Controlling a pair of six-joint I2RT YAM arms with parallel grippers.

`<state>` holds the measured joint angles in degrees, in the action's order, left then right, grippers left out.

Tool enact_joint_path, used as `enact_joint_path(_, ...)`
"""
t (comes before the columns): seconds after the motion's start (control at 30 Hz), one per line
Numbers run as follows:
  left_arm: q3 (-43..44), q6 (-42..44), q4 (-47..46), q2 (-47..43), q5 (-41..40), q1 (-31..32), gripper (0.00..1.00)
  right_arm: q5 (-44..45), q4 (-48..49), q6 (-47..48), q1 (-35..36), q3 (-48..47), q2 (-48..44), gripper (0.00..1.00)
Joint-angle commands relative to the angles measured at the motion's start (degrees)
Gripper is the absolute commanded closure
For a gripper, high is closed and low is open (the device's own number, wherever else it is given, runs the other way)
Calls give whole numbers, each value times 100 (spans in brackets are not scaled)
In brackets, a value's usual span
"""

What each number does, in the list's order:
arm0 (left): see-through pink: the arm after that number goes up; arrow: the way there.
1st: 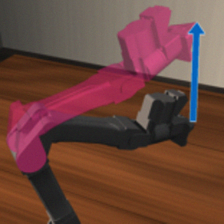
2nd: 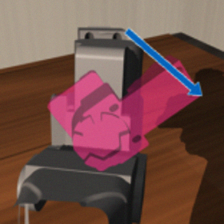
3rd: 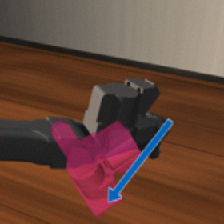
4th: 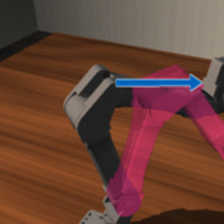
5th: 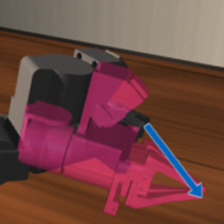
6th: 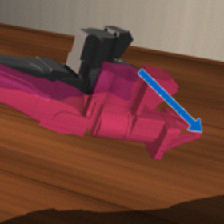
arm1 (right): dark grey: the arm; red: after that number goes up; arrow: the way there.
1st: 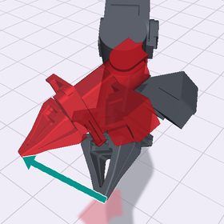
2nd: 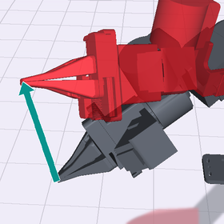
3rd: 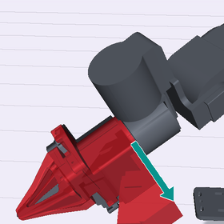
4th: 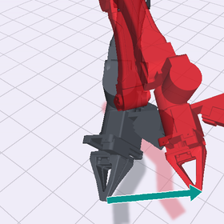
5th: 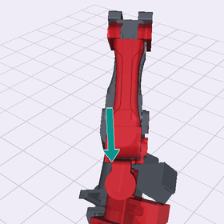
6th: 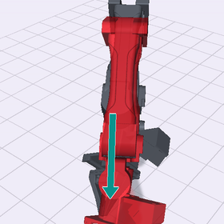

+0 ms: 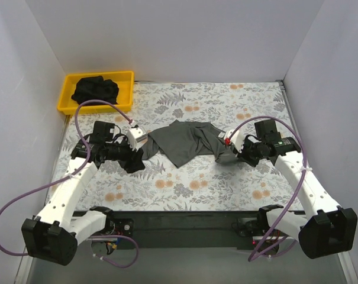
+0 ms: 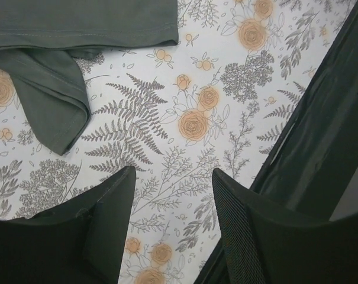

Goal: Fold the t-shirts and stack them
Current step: Flatten the tshirt out

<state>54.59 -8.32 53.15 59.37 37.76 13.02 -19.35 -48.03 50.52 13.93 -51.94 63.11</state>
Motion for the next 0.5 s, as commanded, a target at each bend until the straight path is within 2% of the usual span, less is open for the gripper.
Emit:
enact_joint_path(0.0, -448, 533, -1310, 355, -208, 437, 47, 345, 321, 231, -31, -17, -89, 99)
enact_joint_path(0.1, -642, 795, -2340, 803, -172, 999, 47, 292, 312, 46, -171, -210, 131, 99)
enact_joint_path(0.2, -730, 814, -3159, 1390, -644, 1562, 47, 239, 312, -94, -286, -360, 306, 99)
enact_joint_path(0.23, -652, 814, -3535, 1688, -864, 1929, 47, 196, 312, -174, -382, -421, 377, 99)
enact_joint_path(0.47, -221, 691, -4135, 3114, -1806, 2512, 46, 55, 277, -271, -637, -685, 650, 99)
